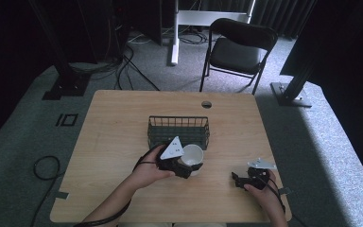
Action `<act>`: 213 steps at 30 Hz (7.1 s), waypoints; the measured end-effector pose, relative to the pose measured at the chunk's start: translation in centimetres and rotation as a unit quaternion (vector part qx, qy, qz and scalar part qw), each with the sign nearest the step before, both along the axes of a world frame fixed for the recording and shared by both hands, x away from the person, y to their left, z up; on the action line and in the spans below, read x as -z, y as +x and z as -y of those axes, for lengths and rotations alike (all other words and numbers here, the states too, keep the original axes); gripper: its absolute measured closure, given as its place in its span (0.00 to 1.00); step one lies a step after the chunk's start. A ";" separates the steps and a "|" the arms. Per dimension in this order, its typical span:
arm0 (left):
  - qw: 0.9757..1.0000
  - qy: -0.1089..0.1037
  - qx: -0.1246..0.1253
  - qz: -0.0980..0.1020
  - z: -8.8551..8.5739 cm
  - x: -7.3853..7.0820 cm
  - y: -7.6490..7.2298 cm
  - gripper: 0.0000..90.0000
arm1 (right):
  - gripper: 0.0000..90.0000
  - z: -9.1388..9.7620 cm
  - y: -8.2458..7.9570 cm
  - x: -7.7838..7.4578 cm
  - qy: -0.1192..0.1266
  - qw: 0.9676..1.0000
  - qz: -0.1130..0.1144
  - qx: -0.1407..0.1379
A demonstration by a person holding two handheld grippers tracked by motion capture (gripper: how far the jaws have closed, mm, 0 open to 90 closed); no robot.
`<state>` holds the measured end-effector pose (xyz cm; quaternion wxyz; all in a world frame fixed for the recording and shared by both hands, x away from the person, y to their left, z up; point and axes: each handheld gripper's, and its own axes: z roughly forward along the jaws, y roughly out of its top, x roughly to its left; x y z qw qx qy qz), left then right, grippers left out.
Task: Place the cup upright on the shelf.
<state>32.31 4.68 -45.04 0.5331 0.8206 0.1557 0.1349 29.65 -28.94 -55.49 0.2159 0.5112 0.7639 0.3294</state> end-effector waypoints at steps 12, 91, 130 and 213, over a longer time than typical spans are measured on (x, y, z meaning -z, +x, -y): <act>0.999 -0.024 -0.045 0.016 -0.3 -3.8 1.6 0.22 | 0.12 0.0 0.0 0.0 0.000 1.000 0.000 0.000; 0.952 0.002 -0.305 -0.024 -2.8 1.2 10.3 0.22 | 0.12 0.0 0.0 0.0 0.000 1.000 0.000 0.000; 0.963 -0.022 -0.269 -0.014 -6.1 -1.5 6.0 0.08 | 0.12 0.0 0.0 0.0 0.000 1.000 0.000 0.000; 0.954 0.059 -0.268 -0.121 -16.2 9.4 -3.8 0.08 | 0.12 0.0 0.0 0.0 0.000 1.000 0.000 0.000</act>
